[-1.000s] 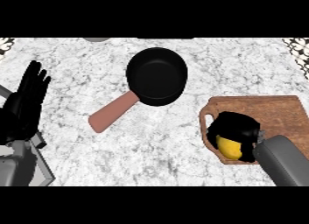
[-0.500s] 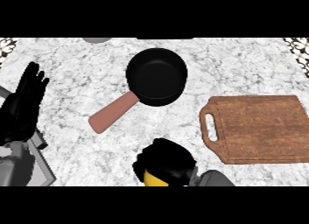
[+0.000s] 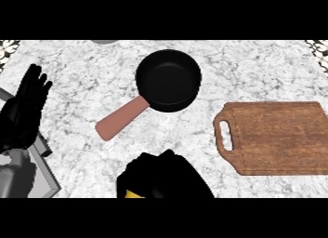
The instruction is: Pick the lemon from the cutting board and place it in the pot
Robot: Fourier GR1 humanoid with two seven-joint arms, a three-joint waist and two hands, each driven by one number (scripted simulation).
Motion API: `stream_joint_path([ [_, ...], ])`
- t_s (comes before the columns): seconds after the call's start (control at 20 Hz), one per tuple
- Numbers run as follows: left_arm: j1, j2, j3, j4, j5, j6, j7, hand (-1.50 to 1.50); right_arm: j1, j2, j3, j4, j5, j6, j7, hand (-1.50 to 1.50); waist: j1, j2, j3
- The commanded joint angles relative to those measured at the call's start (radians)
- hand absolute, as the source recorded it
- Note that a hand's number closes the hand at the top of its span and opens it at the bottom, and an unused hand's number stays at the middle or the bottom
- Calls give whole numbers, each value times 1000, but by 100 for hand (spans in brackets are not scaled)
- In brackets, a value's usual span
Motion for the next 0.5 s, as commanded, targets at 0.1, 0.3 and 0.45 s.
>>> stream_joint_path([
  [0.1, -61, -10, -17, 35, -20, 8, 10, 0, -254, 4, -27, -55, -3, -129, 355, 150, 13, 11, 0],
  [0.3, 18, -16, -1, 9, -13, -11, -48, 0, -420, 4, -77, 19, -78, -152, 481, 150, 21, 12, 1],
  [0.45, 59, -62, -64, -87, -68, 40, -5, 0, -462, 4, -191, 97, -179, -178, 399, 150, 23, 13, 2],
])
